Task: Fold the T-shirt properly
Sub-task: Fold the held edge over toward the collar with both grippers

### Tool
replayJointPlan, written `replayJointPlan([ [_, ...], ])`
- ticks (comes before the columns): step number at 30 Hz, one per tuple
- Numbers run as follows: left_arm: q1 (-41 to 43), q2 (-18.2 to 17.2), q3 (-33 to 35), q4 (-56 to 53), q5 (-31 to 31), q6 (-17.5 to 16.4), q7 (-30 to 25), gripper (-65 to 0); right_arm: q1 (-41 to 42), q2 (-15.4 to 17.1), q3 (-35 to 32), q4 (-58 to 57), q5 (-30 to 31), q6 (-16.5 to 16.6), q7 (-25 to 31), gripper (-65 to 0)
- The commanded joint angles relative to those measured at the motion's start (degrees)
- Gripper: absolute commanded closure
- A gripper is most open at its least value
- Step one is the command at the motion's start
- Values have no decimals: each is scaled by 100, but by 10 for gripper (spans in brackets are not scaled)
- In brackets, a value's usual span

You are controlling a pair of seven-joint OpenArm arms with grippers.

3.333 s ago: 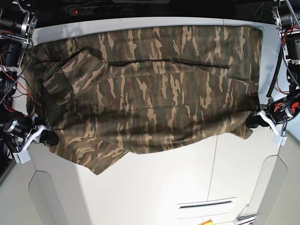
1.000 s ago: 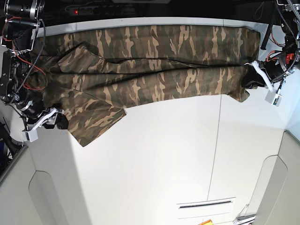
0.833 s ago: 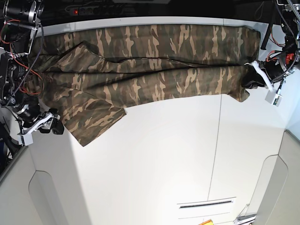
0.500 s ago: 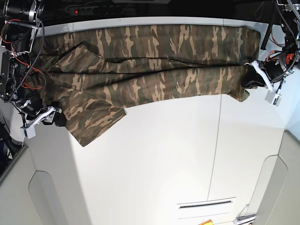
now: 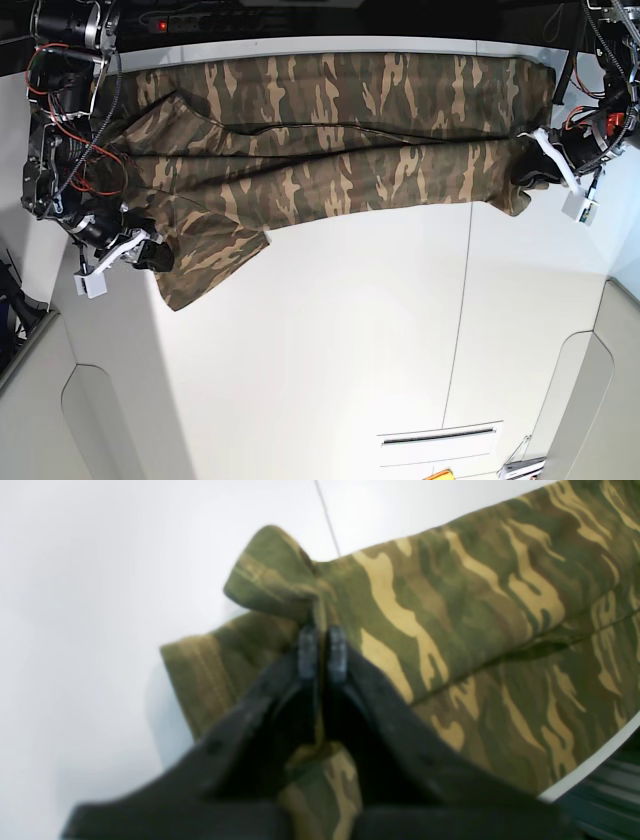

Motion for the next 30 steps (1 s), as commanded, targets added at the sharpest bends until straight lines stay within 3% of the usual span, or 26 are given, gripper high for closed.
replayJointPlan([
  [1,-28,-107,-50,87,-76,-73,-94,0,72,48,9,46,-22,0,-59,-123],
  [4,-28,-109,-50,87,-79,-73,-96,0,72,48,9,61,-13,0,-61,0],
  [8,-28,-109,-50,87,-76,-73,-96,0,74,70,9,308,463,9,-529,0],
  [18,-4,-111,-118,186,-72,-73,-72,0,-105,505,22,2345,2214,42,-2719,0],
  [24,264,-114,-627,752,-76,-73,-70,0,-1084,907,92,3860,2323,42,-2817,0],
  [30,588,-114,-938,1121,-76,-73,-70,0,-1963,970,531,4909,2389,44,-2815,0],
])
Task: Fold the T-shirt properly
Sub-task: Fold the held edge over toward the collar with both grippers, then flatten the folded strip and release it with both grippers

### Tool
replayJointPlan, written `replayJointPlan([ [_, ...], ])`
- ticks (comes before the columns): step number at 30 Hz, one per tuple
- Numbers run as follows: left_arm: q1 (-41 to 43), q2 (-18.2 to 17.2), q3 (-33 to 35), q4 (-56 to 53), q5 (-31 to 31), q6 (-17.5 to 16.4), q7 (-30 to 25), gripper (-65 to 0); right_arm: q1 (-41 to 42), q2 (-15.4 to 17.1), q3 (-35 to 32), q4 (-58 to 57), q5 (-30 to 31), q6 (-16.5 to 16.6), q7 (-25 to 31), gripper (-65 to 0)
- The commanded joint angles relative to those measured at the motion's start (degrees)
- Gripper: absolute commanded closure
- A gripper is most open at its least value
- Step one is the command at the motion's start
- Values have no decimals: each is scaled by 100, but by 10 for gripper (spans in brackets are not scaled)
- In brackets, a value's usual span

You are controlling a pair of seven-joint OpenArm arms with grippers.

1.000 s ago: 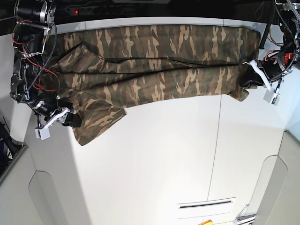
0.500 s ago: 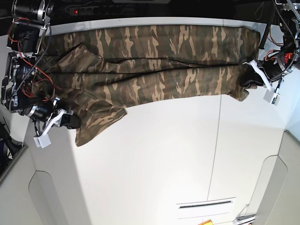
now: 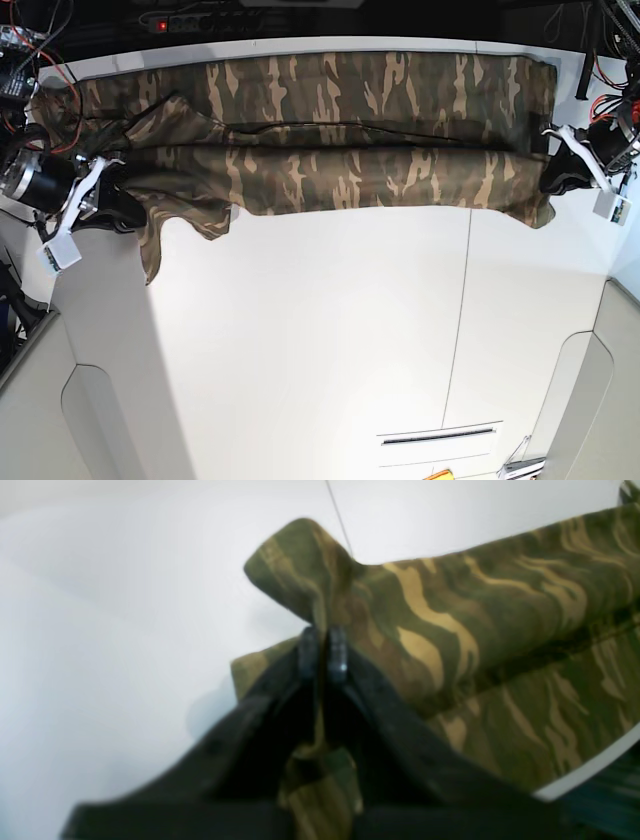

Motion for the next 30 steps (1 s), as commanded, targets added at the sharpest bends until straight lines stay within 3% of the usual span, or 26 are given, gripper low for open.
replayJointPlan([
  [1,26,-101,-59,140,-55,-71,-98,0,-52,98,149,175,131,22,109,0],
  [13,236,-101,-70,232,-39,-71,588,0,-1281,98,1307,586,186,22,114,0],
  [24,289,-101,-70,232,-55,-48,726,0,-2015,92,1379,175,-654,17,863,0],
  [25,317,-98,-70,232,-59,-4,708,-6,-2013,96,1379,87,-737,17,979,-55],
  [28,348,-98,-70,229,-52,70,737,-129,-1996,96,1379,-59,-822,-7,1099,-244],
  [30,343,-98,-70,229,-55,72,730,-168,-1996,107,1390,-24,-820,-7,1032,-261],
])
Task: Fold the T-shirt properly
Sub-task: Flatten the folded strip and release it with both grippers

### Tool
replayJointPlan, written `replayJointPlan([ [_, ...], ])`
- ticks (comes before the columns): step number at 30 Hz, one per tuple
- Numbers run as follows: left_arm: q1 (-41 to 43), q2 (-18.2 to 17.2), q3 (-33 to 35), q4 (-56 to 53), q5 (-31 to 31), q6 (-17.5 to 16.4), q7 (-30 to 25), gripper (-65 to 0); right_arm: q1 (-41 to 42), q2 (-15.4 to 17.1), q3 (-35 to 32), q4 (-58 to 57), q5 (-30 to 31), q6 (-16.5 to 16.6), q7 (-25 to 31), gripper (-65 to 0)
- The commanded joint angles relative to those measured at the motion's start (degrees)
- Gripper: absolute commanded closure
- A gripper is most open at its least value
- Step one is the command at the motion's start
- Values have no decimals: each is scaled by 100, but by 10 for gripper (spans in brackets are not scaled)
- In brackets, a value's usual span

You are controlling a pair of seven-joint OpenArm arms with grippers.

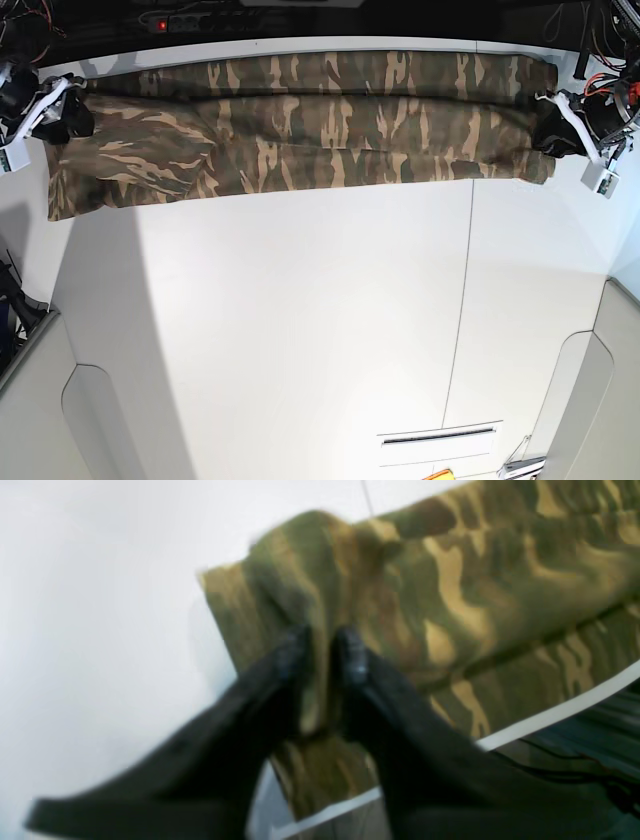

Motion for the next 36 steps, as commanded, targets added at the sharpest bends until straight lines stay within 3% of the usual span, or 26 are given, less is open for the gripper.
replayJointPlan([
  [1,-11,-98,-61,83,-46,0,-83,-169,4,127,87,157,92,13,20,-260],
  [10,-7,-94,-562,83,-160,116,-144,-169,153,107,717,833,354,20,-37,-255],
  [11,-9,-90,-667,83,-201,151,-146,-169,201,105,715,839,404,20,-42,-219],
  [13,-9,7,-898,83,-256,151,-155,-172,221,103,669,835,485,20,-17,-39],
  [14,-9,83,-1003,83,-304,151,-146,-201,221,101,614,831,476,22,7,0],
  [17,-7,323,-1163,68,-332,151,-144,-356,221,105,365,695,356,42,125,0],
  [19,7,433,-1154,28,-310,170,-146,-410,221,107,122,444,0,39,413,0],
  [21,61,529,-1152,-57,-319,216,-227,-411,223,107,-164,81,-258,39,658,0],
  [27,120,758,-1132,-529,-433,236,-431,-411,247,105,-964,-791,-273,39,1123,0],
  [36,120,761,-1108,-1314,-402,234,-490,-411,769,74,-1187,-1121,-262,37,911,0],
])
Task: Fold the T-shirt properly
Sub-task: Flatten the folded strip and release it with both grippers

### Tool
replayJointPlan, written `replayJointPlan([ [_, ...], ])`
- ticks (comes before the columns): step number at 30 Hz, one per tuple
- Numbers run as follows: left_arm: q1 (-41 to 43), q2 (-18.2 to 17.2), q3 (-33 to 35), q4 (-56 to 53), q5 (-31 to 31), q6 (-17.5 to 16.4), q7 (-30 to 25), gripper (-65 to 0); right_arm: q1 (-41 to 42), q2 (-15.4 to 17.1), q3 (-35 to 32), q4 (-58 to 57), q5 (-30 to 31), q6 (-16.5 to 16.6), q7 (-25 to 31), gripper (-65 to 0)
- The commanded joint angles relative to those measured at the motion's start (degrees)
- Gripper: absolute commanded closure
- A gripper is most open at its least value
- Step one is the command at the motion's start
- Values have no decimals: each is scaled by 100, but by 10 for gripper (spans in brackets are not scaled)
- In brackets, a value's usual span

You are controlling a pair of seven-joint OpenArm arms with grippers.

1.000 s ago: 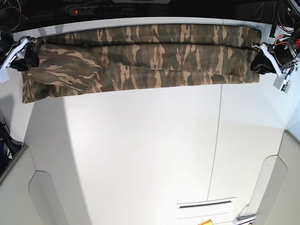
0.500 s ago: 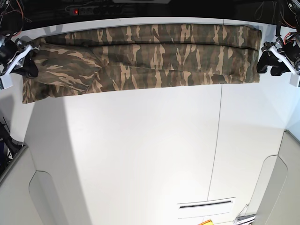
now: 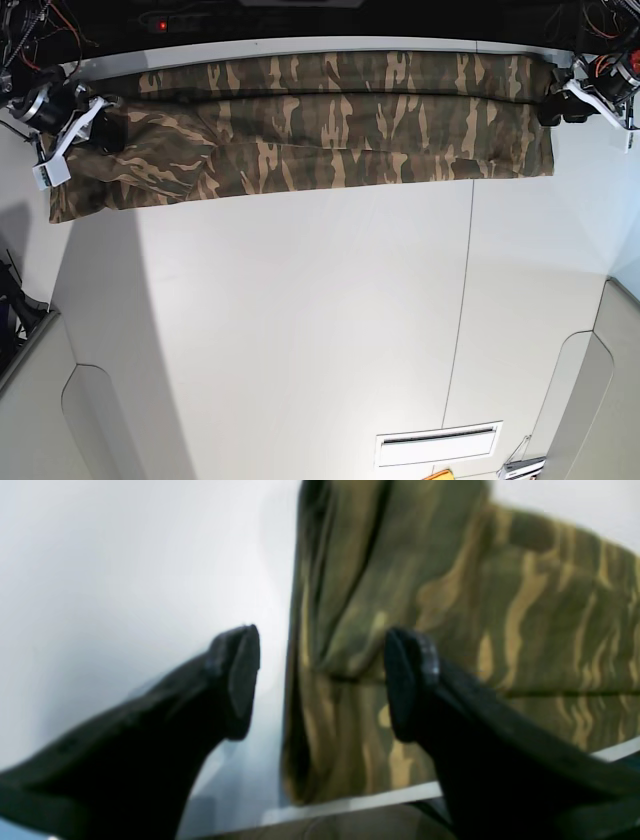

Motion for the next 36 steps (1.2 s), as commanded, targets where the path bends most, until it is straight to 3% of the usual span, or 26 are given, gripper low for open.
replayJointPlan([
  [1,22,-96,-37,28,-131,0,-81,-411,59,87,42,83,131,31,59,0],
  [9,50,-35,31,-299,-605,-48,-48,-411,76,85,42,83,278,31,55,0],
  [18,50,210,225,-424,-369,-50,-380,-410,79,85,44,92,741,31,-262,0],
  [22,50,271,225,-424,-940,-377,-68,-395,144,85,44,94,754,31,-297,0],
  [24,52,271,225,-424,-1235,-377,35,-319,210,85,44,111,772,31,-319,0],
  [29,50,269,225,-424,-1268,-377,17,-22,273,87,55,166,774,31,-334,0],
  [36,31,247,223,-363,-1248,-377,-474,0,457,85,74,212,774,28,-385,0],
])
